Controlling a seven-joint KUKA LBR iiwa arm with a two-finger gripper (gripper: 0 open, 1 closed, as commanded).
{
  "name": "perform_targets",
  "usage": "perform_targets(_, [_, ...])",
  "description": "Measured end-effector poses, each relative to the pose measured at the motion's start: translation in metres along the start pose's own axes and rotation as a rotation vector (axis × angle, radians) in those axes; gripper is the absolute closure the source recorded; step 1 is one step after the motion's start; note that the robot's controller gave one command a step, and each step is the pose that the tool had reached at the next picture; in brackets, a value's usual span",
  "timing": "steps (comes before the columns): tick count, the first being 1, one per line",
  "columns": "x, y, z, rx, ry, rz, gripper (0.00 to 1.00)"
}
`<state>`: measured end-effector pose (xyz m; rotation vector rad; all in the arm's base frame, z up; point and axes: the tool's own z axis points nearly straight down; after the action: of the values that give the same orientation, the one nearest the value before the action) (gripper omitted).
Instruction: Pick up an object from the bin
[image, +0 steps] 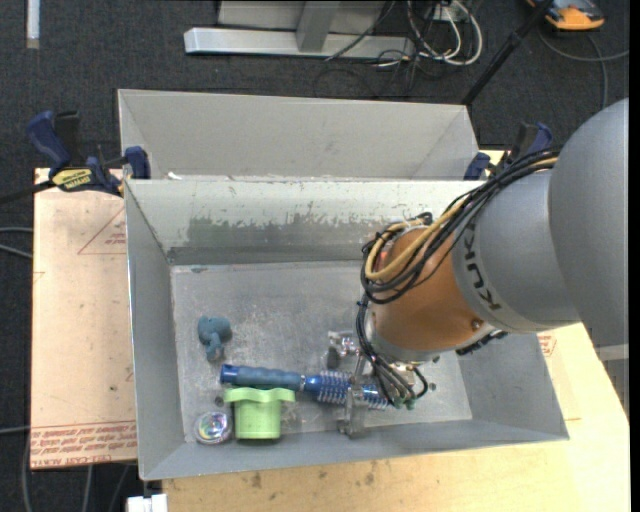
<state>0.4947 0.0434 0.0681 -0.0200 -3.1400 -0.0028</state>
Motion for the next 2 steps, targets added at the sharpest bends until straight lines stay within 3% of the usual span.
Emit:
perform_targets(1, [-0.001, 0.0004, -0.0003, -0.001, -0.003, 0.001, 0.0])
perform_targets(2, [-0.0009, 0.0003, -0.0002, -0.001, -0.003, 0.001, 1.0])
